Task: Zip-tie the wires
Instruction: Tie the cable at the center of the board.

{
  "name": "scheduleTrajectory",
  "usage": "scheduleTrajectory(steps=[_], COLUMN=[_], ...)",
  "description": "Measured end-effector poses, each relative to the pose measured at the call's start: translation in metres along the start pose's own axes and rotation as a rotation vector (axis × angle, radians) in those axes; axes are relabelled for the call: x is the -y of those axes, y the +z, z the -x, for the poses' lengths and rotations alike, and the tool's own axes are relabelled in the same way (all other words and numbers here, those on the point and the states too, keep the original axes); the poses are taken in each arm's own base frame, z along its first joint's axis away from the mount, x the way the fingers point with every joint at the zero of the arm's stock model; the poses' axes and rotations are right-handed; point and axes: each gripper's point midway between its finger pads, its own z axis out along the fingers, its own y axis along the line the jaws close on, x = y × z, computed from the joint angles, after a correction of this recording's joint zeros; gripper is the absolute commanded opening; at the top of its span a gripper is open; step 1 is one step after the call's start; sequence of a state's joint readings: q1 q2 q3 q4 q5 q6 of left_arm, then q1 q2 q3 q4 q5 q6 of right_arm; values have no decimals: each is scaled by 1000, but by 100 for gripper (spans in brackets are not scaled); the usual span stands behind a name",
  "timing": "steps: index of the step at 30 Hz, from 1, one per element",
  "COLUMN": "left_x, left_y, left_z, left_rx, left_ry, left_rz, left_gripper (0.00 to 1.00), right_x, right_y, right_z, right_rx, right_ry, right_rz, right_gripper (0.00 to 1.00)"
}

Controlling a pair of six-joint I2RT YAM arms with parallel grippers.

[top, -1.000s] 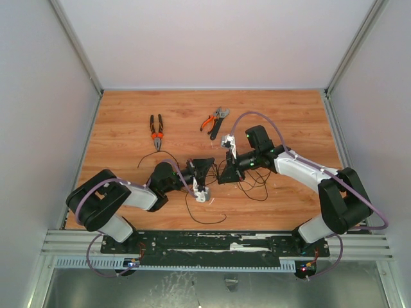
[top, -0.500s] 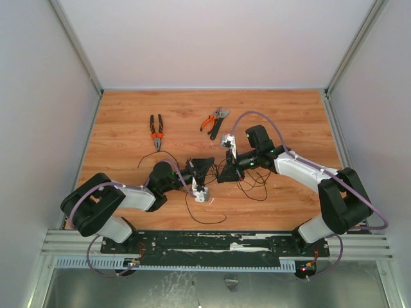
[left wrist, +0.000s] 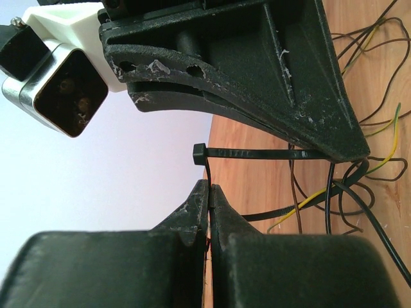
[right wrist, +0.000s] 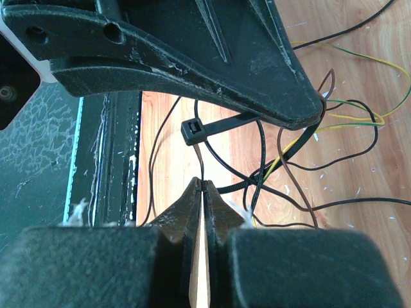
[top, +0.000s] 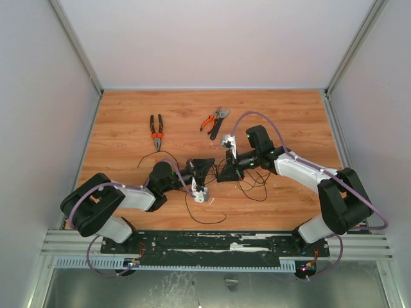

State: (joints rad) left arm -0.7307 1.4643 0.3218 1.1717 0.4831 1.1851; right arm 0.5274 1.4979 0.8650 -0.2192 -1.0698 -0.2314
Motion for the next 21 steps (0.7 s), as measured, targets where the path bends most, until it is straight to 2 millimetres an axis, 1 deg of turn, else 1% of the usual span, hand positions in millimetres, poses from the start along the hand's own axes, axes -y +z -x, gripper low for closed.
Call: scheduleTrajectory(steps=[8, 18, 21], left_x=[0, -2, -2], left_y=[0, 1, 1], left_z=[1, 2, 2], left_rx=[3, 4, 0], left_ry=[1, 12, 12], left_rz=[0, 7, 8], left_gripper=[0, 0, 0], right_x=[-1, -6, -8], right_y=[0, 0, 0], right_z=[1, 13, 14], right_rx=[3, 25, 26], right_ry=[-2, -23, -21], right_rz=[8, 46, 56], right_gripper=[0, 0, 0])
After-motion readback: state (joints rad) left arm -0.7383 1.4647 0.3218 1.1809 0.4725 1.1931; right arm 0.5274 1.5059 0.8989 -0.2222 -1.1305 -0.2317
